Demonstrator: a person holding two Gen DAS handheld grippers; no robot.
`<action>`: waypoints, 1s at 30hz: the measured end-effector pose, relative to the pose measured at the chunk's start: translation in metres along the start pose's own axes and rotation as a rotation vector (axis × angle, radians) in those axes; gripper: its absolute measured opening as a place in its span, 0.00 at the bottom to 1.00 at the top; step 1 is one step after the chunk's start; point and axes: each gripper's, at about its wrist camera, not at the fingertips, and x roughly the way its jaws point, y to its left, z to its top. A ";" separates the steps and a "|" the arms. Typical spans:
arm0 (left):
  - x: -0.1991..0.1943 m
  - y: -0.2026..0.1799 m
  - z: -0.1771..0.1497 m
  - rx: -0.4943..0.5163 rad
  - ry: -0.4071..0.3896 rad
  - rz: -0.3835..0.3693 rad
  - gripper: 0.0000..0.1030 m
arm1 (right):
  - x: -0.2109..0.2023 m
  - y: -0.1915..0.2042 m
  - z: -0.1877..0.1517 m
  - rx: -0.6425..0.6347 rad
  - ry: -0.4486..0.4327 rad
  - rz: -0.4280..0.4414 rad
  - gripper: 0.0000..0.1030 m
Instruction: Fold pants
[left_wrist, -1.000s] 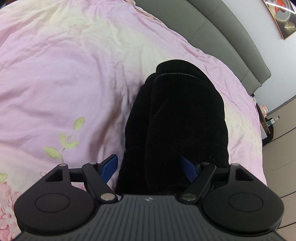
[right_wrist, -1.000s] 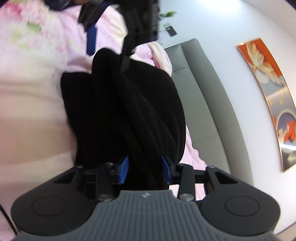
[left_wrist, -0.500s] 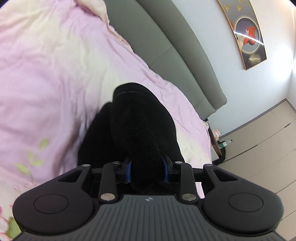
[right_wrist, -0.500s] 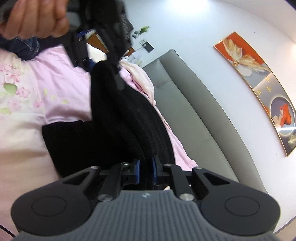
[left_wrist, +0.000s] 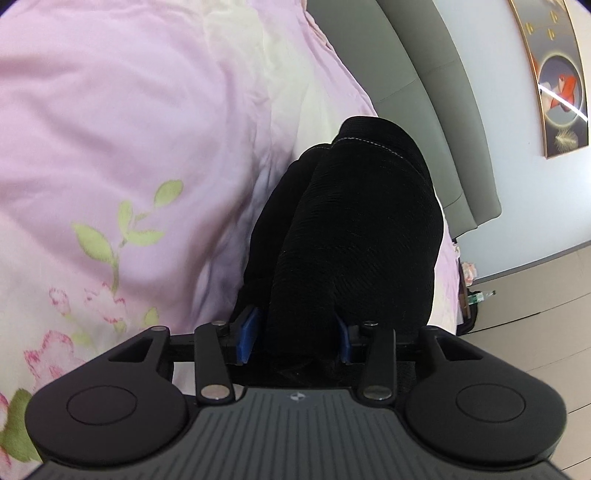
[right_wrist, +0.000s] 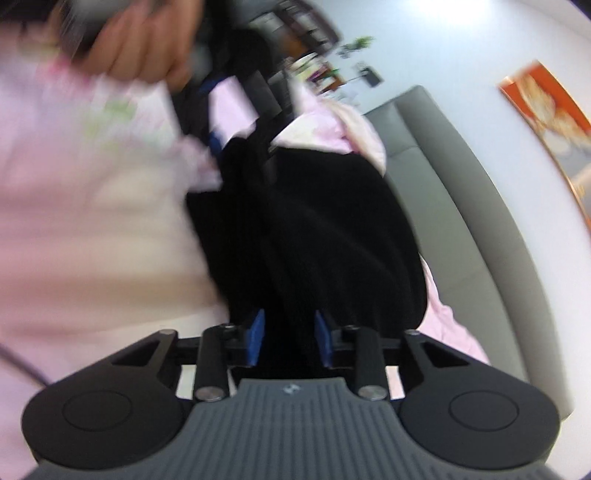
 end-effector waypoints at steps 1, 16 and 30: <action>0.000 -0.004 0.000 0.021 -0.002 0.016 0.47 | -0.007 -0.015 0.006 0.065 -0.024 -0.007 0.24; 0.002 -0.009 -0.003 0.075 -0.028 0.067 0.57 | 0.163 -0.150 0.075 0.927 0.186 0.180 0.29; 0.007 -0.015 -0.004 0.122 -0.015 0.088 0.65 | 0.177 -0.150 0.053 1.025 0.111 0.187 0.32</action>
